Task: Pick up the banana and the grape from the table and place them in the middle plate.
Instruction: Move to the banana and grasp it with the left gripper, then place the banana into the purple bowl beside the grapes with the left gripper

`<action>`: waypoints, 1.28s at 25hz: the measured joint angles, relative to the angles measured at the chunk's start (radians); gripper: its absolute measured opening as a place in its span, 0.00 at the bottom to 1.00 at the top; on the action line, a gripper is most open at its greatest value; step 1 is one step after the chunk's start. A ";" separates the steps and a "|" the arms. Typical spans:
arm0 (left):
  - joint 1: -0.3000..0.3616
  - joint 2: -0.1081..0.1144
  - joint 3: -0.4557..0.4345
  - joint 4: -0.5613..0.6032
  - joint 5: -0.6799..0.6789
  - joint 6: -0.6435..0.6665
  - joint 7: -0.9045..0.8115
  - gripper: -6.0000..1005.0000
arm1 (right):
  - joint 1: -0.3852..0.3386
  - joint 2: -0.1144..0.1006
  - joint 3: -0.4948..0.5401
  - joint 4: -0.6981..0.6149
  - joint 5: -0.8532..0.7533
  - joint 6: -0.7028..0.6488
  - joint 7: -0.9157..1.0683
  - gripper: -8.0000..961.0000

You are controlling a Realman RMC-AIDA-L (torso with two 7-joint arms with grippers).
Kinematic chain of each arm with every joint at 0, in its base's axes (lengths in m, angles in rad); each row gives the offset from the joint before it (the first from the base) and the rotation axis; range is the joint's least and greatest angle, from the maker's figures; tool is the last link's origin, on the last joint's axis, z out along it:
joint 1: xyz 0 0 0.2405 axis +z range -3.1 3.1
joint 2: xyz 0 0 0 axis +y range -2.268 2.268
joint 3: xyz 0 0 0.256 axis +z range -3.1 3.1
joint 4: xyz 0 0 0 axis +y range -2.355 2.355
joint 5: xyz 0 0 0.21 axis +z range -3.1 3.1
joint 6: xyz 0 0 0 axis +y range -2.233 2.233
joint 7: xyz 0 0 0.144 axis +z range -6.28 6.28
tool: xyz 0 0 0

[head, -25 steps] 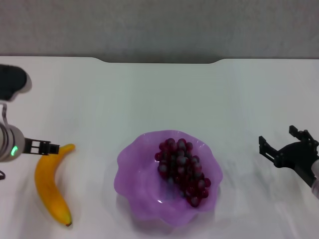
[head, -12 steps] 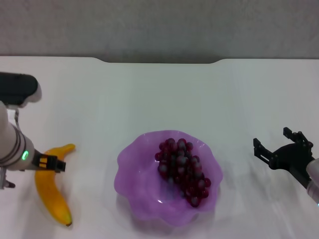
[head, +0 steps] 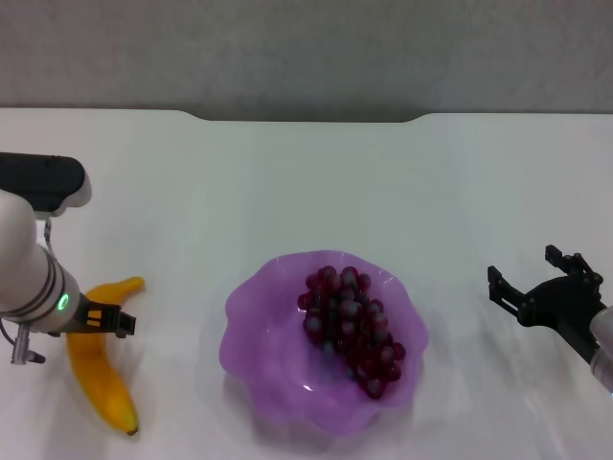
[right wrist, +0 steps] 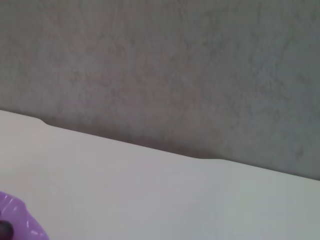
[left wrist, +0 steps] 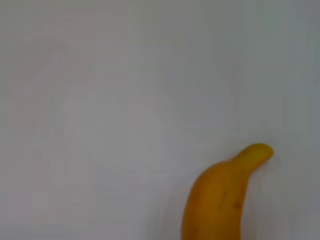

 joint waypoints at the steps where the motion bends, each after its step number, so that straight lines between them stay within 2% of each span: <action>1: 0.000 0.000 -0.002 0.003 0.001 -0.002 0.000 0.85 | 0.000 0.000 0.000 0.000 0.000 0.000 0.000 0.94; 10: -0.009 0.000 -0.013 0.070 0.003 -0.038 -0.001 0.80 | -0.002 0.000 0.000 0.011 0.000 -0.003 0.000 0.94; 18: -0.010 0.000 -0.017 0.068 0.000 -0.041 -0.001 0.75 | -0.003 0.000 0.000 0.010 0.000 -0.004 0.000 0.94; 23: -0.010 0.000 -0.017 0.069 0.001 -0.042 -0.003 0.54 | -0.003 0.000 0.000 0.010 0.000 -0.004 0.000 0.94; 25: -0.010 0.000 -0.017 0.066 0.002 -0.041 -0.002 0.53 | -0.003 0.000 0.000 0.010 0.000 -0.004 0.000 0.94; 28: 0.000 0.004 -0.021 0.012 0.008 -0.013 0.001 0.52 | -0.003 0.000 0.000 0.006 0.000 -0.004 0.000 0.94; 30: 0.026 0.007 -0.032 -0.072 0.024 0.023 0.004 0.51 | -0.003 0.000 0.000 0.004 0.000 -0.004 0.000 0.94; 32: 0.066 0.012 -0.051 -0.206 0.036 0.083 0.006 0.51 | -0.004 0.000 0.000 0.003 0.000 -0.004 0.000 0.94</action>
